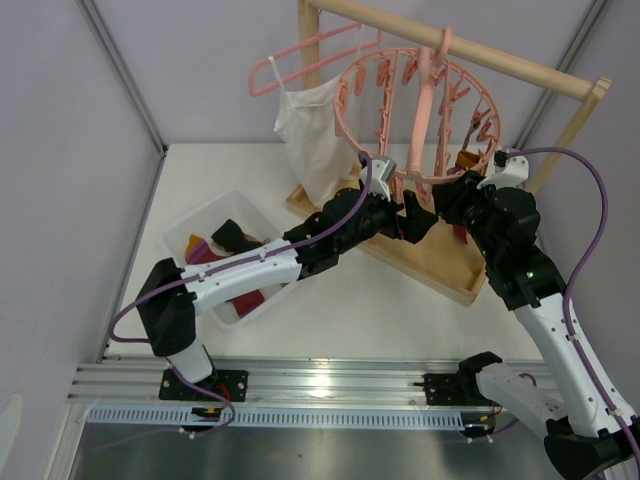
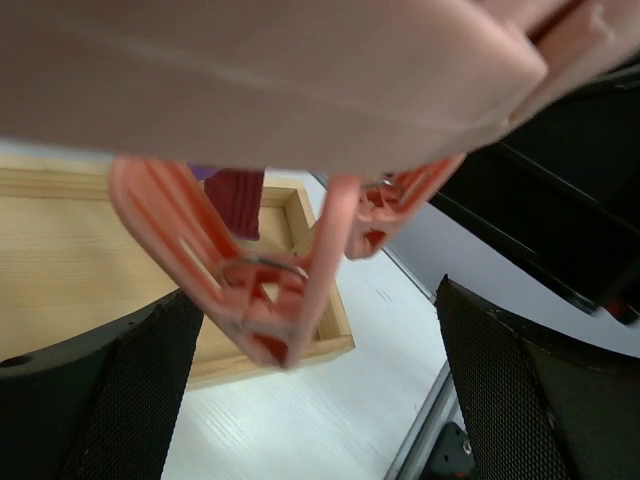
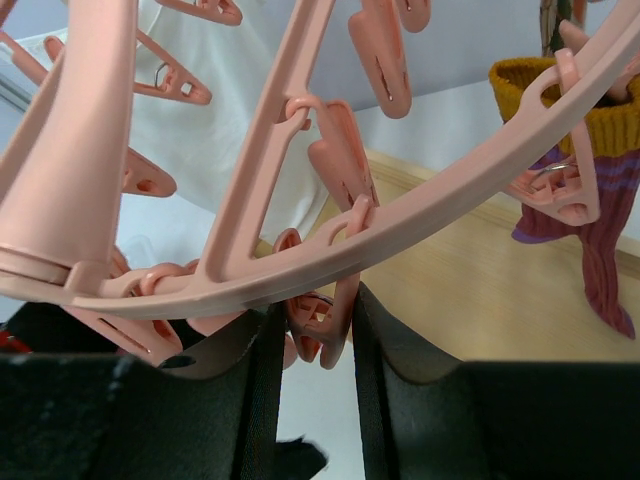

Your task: Clip the socks to the hanger

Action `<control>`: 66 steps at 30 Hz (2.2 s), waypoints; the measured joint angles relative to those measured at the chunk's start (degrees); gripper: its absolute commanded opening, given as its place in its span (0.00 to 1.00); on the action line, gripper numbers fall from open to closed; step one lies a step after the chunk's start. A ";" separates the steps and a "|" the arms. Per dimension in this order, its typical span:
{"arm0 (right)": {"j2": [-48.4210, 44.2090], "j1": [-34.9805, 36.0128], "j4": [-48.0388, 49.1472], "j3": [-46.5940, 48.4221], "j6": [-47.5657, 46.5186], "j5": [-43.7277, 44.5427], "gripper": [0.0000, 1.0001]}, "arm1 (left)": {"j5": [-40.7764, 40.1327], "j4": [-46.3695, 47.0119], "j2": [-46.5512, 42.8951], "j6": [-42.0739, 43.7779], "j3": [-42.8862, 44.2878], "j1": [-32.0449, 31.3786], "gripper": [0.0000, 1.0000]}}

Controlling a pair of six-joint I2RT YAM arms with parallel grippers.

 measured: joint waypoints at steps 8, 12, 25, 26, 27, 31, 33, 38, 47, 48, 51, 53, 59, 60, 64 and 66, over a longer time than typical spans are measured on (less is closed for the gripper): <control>-0.04 0.00 0.00 0.00 0.87 -0.31 0.00 | -4.20 1.42 2.56 -2.56 1.70 -0.02 1.00; -0.07 0.00 0.00 0.00 1.16 -0.66 0.00 | -4.57 2.71 2.78 -3.52 2.05 -0.02 1.00; -0.35 -0.11 0.13 0.00 1.81 -1.62 0.01 | -7.43 2.80 3.78 -7.58 2.67 -0.02 0.99; -0.46 -0.11 0.13 0.00 1.86 -1.79 0.01 | -7.45 2.71 3.78 -7.85 2.67 -0.02 0.99; -0.52 -0.11 0.13 0.00 1.97 -1.95 0.02 | -7.48 2.69 3.78 -8.02 2.67 -0.02 0.99; -0.61 -0.17 0.11 0.00 2.19 -2.16 0.02 | -7.67 2.49 3.78 -8.55 2.67 -0.02 0.99; -0.61 -0.17 0.11 0.00 2.21 -2.19 0.02 | -7.78 2.45 3.78 -8.61 2.69 -0.04 1.00; -0.61 -0.17 0.09 0.00 2.38 -2.25 0.03 | -7.85 2.25 3.78 -8.68 2.78 -0.02 1.00; -0.61 -0.22 0.09 0.00 2.69 -2.69 0.10 | -7.82 1.64 3.78 -9.55 2.86 0.15 0.99; -0.61 -0.22 0.09 0.00 2.71 -2.73 0.10 | -7.82 1.62 3.78 -9.55 2.86 0.15 0.99; -0.61 -0.22 0.09 0.00 2.80 -2.73 0.10 | -7.80 1.62 3.78 -9.53 2.84 0.17 1.00; -0.61 -0.22 0.09 0.00 2.82 -2.75 0.07 | -7.69 1.64 3.78 -9.49 2.84 0.22 1.00; -0.61 -0.20 0.15 0.04 3.45 -3.50 0.03 | -6.47 5.14 -0.31 -7.28 -5.05 1.38 0.96; -0.61 -0.20 0.17 0.07 3.54 -3.67 0.03 | -5.75 6.14 -1.92 -6.32 -7.74 1.77 0.96; -0.61 -0.20 0.17 0.07 3.67 -4.39 0.03 | -0.28 10.93 -7.65 -2.21 -16.09 2.89 0.93; -0.61 -0.20 0.22 0.07 3.65 -4.61 0.03 | 3.82 13.99 -9.77 -0.35 -18.56 2.80 0.92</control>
